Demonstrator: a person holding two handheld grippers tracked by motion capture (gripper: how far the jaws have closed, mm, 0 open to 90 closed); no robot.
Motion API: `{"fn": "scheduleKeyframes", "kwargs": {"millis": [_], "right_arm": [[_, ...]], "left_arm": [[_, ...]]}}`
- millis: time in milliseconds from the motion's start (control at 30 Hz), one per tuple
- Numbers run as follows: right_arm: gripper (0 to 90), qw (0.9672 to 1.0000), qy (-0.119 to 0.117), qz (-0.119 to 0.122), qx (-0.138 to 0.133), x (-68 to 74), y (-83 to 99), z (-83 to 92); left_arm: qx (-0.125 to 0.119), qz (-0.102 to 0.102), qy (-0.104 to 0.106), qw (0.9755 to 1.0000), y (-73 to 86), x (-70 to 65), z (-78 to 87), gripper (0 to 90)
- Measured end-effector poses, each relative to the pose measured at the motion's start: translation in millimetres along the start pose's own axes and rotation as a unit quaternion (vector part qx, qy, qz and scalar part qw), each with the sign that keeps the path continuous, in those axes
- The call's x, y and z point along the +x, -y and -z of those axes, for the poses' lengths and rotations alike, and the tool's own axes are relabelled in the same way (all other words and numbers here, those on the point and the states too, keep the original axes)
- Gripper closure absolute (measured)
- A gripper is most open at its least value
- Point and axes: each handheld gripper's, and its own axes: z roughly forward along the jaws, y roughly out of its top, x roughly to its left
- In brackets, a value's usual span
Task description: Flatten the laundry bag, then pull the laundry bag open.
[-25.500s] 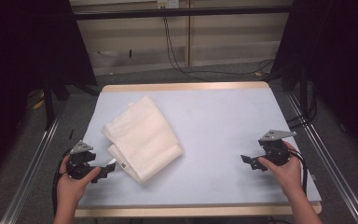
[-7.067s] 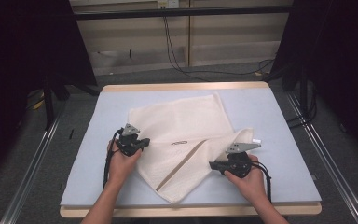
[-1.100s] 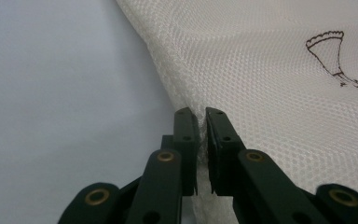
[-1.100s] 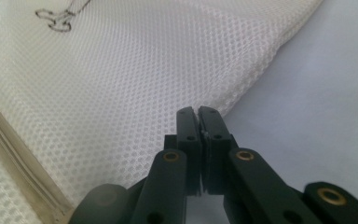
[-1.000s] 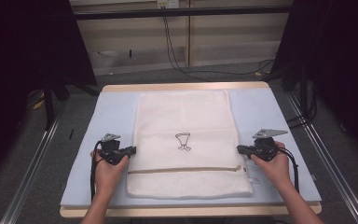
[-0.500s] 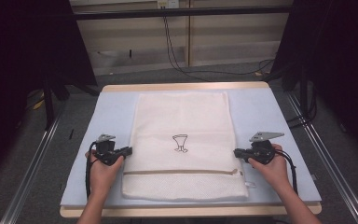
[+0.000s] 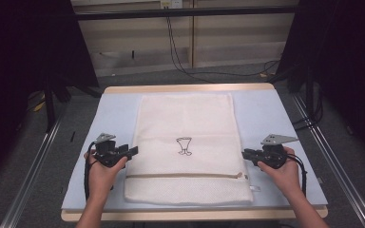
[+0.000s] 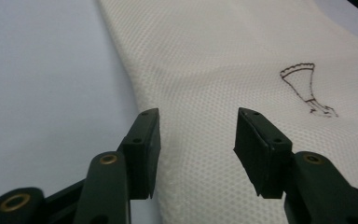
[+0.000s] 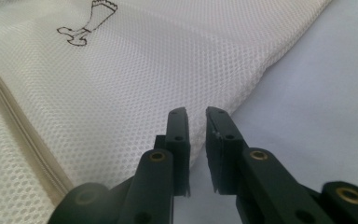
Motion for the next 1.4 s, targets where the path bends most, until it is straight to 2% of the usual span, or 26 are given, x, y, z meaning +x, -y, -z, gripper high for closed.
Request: {"fn": "scheduleKeyframes", "kwargs": {"millis": [100, 133, 233, 400, 500, 600, 767, 867, 1067, 1267, 1400], "right_arm": [[83.6, 1.0, -0.002, 0.003, -0.005, 0.7, 1.0, 3.5], [83.8, 0.9999, -0.004, 0.005, -0.009, 1.2, 1.2, 4.7], [85.5, 0.9998, -0.006, 0.01, -0.013, 3.4, 2.8, 9.8], [90.0, 0.9995, -0.015, 0.021, -0.015, 5.9, 5.6, 15.7], [90.0, 0.9992, -0.025, 0.03, -0.013, 9.3, 6.2, 16.3], [90.0, 0.9984, -0.031, 0.048, -0.003, 15.3, 7.7, 15.5], [90.0, 0.998, -0.034, 0.054, 0.001, 19.9, 10.6, 17.0], [90.0, 0.9978, -0.037, 0.055, 0.006, 22.2, 13.1, 18.9], [90.0, 0.9973, -0.041, 0.059, 0.017, 25.7, 19.9, 20.8], [90.0, 0.9971, -0.041, 0.058, 0.026, 29.1, 24.0, 18.5], [90.0, 0.9964, -0.054, 0.059, 0.027, 34.1, 23.3, 14.6]], "left_arm": [[-0.005, 0.002, 0.018, 0.9998, -3.0, -8.5, -2.1, 47.8], [-0.001, -0.003, 0.024, 0.9997, -4.1, -10.6, -2.3, 46.9], [0.002, -0.001, 0.046, 0.999, -5.6, -19.5, -4.6, 43.9], [0.009, -0.01, 0.065, 0.9978, -6.3, -31.2, -9.1, 42.2], [0.016, -0.011, 0.08, 0.9966, -6.8, -38.0, -13.4, 40.3], [0.02, -0.017, 0.091, 0.9955, -7.1, -45.3, -16.0, 38.1], [0.029, -0.028, 0.115, 0.9926, -8.3, -60.4, -20.7, 36.3], [0.035, -0.025, 0.131, 0.9904, -8.7, -68.5, -23.9, 34.6], [0.042, -0.03, 0.14, 0.9888, -7.8, -78.0, -27.9, 33.1], [0.05, -0.022, 0.171, 0.9837, -9.1, -89.6, -32.5, 32.5], [0.065, -0.022, 0.19, 0.9794, -7.5, -99.2, -37.6, 32.4]]}}
